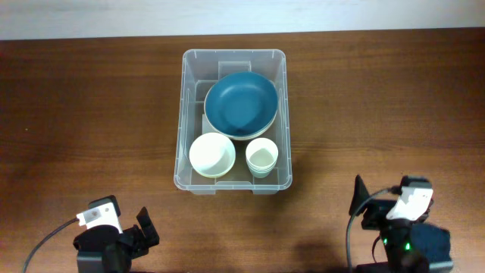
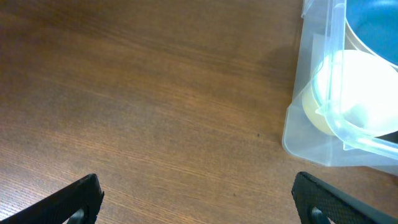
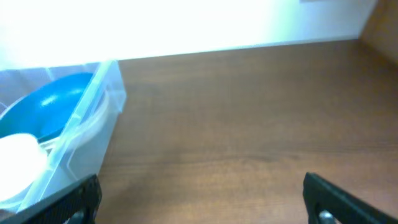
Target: Pack container
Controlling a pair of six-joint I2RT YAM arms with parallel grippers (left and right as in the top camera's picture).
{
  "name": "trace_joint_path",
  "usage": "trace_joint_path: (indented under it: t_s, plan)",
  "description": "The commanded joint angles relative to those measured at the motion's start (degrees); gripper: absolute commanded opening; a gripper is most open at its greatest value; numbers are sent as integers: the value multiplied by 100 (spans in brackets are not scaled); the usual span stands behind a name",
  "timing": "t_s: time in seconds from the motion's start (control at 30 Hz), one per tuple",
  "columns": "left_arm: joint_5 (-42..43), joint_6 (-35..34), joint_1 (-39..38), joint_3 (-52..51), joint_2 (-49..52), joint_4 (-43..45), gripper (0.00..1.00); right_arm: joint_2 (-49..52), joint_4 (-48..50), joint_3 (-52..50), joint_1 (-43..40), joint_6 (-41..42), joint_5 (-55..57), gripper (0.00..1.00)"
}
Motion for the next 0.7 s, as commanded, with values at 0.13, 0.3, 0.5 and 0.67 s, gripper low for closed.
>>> trace_joint_path:
  t_s: [0.13, 0.3, 0.5, 0.67]
  plan:
    - [2, 66, -7, -48, -22, 2, 99, -708, 2175, -1423, -210, -730, -363, 99]
    - [2, 66, -7, -48, -22, 2, 99, -719, 4791, -2741, -503, -726, -372, 99]
    - [2, 66, -7, -48, -22, 0, 99, -719, 3659, -2822, -540, -684, -496, 99]
    - [2, 66, -7, -48, -22, 0, 99, -702, 3471, -2822, -531, -684, -496, 99]
